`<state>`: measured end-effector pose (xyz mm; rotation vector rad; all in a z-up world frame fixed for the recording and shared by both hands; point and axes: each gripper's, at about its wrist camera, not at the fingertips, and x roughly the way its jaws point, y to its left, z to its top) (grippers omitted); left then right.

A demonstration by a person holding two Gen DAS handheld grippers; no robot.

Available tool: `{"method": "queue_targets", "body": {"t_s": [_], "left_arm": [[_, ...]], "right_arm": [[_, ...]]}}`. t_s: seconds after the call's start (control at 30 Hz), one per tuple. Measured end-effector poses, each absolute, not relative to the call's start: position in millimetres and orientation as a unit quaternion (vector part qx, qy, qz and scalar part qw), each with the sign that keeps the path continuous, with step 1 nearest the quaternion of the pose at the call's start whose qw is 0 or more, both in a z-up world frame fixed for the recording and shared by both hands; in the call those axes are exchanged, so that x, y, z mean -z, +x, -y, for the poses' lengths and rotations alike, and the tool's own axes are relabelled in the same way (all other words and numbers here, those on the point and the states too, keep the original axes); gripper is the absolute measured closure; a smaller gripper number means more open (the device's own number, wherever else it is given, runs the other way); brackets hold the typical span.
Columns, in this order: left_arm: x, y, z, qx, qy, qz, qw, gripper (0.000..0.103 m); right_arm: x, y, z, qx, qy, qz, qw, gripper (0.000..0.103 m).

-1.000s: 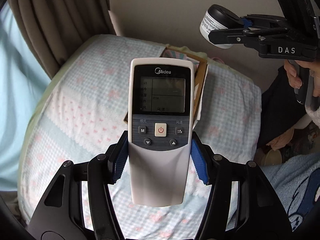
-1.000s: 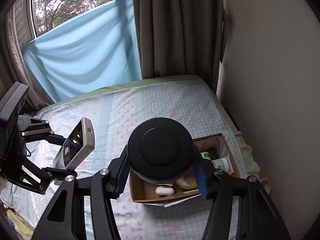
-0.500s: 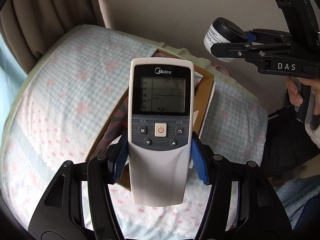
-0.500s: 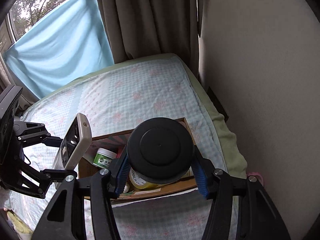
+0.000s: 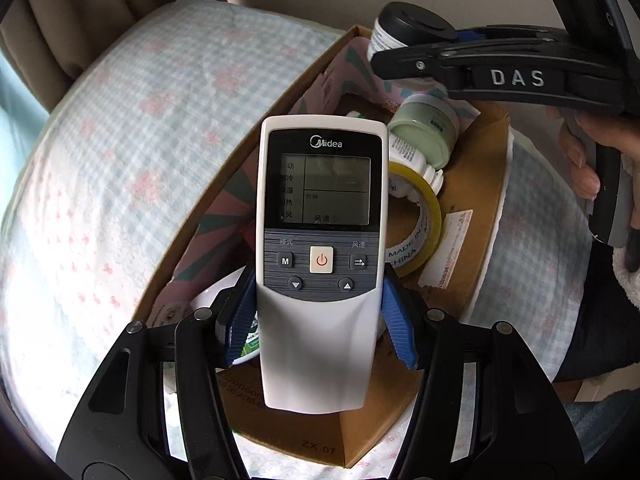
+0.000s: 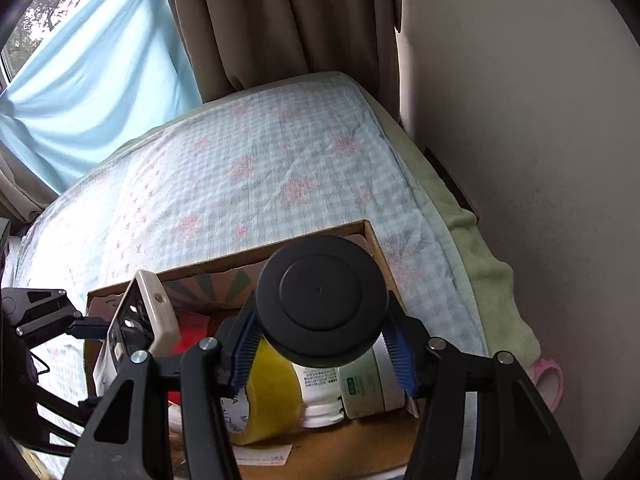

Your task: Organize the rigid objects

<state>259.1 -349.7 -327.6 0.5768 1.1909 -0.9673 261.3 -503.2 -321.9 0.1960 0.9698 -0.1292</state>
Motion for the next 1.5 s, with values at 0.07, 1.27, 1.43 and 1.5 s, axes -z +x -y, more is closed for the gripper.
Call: {"method": "queue_targets", "body": {"t_s": [0.07,1.27,1.43,1.5], "left_arm": [[333,259,350,0.428,0.243,-0.540,0.683,0.048],[229,235,295,0.357,0.227,-0.493,0.760,0.000],[155,231,249,0.321,0.157,-0.480,0.801,0.000],[123,225,225,0.300,0.132,-0.467,0.821,0.000]], "right_arm": [[328,266,503,0.063,0.096,-0.467,0.877,0.050],[246,240,454,0.046,0.090,-0.440,0.892,0.000],[180,212,404,0.031,0.075,-0.423,0.903,0.000],[150,200,382,0.022,0.068,-0.411,0.909,0.000]]}}
